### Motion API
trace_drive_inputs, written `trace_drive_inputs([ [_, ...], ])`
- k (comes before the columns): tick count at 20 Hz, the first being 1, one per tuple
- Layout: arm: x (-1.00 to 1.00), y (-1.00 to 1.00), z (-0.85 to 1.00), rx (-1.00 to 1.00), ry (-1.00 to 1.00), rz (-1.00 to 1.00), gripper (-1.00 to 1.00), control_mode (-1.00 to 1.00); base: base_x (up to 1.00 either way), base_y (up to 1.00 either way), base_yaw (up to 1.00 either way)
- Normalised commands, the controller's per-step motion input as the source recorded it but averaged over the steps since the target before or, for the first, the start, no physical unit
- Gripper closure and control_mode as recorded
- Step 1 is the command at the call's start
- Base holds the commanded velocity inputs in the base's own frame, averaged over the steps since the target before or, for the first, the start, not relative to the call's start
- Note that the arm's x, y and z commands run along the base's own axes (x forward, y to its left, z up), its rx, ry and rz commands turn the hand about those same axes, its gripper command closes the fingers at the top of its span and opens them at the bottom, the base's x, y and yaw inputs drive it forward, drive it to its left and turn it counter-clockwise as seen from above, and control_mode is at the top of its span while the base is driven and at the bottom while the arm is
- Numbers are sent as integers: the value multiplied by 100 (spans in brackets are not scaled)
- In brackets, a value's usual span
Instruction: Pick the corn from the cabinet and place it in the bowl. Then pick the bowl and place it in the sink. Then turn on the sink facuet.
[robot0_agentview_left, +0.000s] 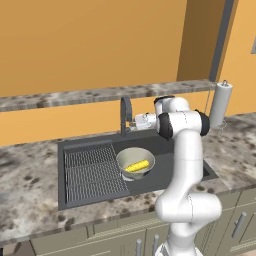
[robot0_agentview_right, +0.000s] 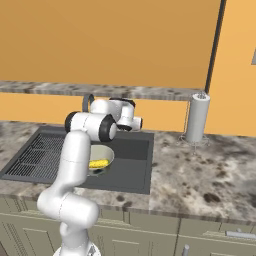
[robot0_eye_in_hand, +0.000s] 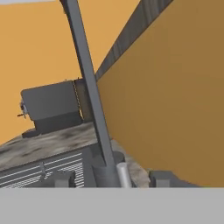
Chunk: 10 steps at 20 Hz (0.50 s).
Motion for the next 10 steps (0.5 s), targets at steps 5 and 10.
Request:
trace_drive_inputs([
  [5, 4, -14, -11, 0, 0, -5, 100, -100, 0, 0, 0],
  [10, 0, -44, -4, 8, 2, -1, 100, -100, 0, 0, 0],
])
